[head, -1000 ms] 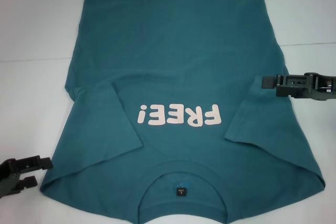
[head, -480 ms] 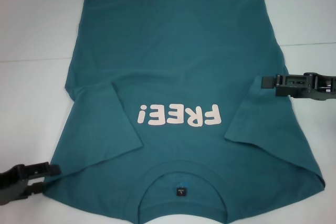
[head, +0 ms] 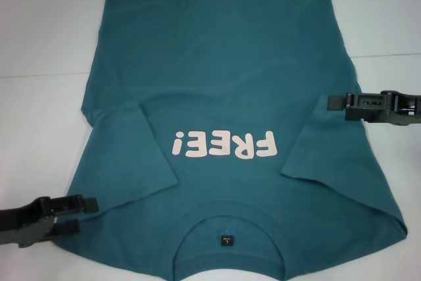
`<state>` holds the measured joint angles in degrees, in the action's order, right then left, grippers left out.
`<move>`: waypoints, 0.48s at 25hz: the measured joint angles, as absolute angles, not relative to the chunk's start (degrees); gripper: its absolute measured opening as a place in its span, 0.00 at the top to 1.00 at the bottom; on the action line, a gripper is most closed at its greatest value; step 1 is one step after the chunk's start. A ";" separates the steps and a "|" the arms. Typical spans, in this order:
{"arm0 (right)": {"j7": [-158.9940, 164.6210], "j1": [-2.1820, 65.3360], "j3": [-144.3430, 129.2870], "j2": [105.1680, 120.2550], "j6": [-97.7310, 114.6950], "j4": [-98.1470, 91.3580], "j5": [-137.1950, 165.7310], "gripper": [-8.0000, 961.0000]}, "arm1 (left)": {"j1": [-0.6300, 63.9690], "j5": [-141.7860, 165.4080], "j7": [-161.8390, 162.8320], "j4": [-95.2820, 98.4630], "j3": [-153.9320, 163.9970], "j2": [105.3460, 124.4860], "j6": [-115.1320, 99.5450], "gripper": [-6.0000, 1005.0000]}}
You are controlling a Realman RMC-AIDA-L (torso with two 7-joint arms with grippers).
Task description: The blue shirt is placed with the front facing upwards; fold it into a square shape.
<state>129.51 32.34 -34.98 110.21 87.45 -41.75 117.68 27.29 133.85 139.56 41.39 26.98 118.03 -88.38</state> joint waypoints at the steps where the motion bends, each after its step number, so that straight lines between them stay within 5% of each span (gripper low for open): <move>1: 129.50 32.35 -34.98 110.21 87.45 -41.74 117.68 0.02 | 27.28 133.80 139.58 41.40 26.92 118.02 -88.45 0.24; 12: 129.46 32.35 -34.98 110.22 87.45 -41.75 117.68 0.02 | 25.56 134.59 138.59 43.53 23.56 117.83 -86.32 0.24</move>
<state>129.46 32.35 -34.98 110.22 87.45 -41.75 117.68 25.56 134.59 138.59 43.53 23.56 117.83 -86.32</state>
